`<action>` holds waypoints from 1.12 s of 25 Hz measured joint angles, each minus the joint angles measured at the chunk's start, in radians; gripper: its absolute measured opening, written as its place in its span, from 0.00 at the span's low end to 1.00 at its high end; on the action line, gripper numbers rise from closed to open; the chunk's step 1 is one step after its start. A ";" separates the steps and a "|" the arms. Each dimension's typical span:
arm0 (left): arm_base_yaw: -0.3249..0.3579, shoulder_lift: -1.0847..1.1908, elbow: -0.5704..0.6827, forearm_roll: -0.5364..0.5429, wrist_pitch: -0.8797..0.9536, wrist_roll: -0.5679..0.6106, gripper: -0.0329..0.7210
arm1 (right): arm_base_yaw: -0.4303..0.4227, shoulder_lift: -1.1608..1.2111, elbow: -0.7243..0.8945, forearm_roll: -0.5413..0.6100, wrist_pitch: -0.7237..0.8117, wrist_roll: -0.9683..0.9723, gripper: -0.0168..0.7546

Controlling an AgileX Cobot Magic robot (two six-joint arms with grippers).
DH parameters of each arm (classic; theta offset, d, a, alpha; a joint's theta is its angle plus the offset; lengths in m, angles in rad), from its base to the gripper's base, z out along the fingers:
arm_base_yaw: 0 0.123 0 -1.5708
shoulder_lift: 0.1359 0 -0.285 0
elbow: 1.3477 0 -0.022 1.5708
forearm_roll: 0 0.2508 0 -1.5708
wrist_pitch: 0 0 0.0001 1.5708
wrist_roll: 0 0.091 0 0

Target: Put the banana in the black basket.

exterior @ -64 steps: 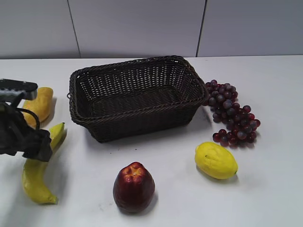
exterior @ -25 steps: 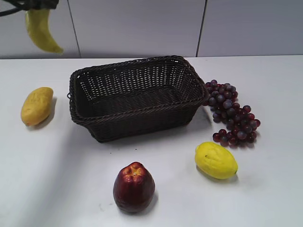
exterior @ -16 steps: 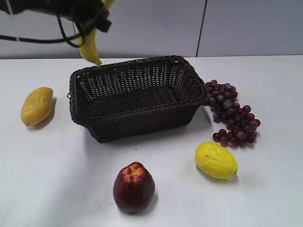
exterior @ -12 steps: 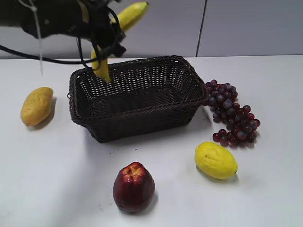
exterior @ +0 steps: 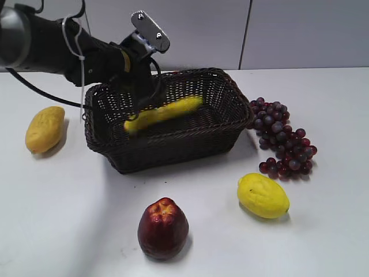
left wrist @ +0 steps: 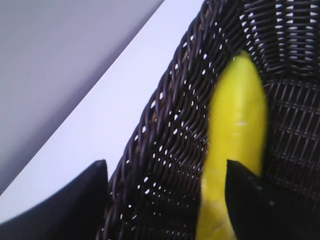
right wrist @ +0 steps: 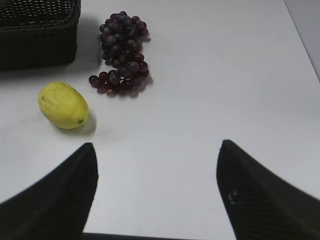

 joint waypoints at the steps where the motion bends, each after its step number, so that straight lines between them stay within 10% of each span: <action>1: 0.000 -0.006 0.000 -0.018 0.003 0.000 0.81 | 0.000 0.000 0.000 0.000 0.000 0.000 0.79; 14: 0.032 -0.335 0.000 -0.252 0.452 0.000 0.86 | 0.000 0.000 0.000 0.000 0.000 0.000 0.79; 28: 0.381 -0.635 0.042 -0.344 1.099 -0.048 0.86 | 0.000 0.000 0.000 0.000 0.000 0.000 0.79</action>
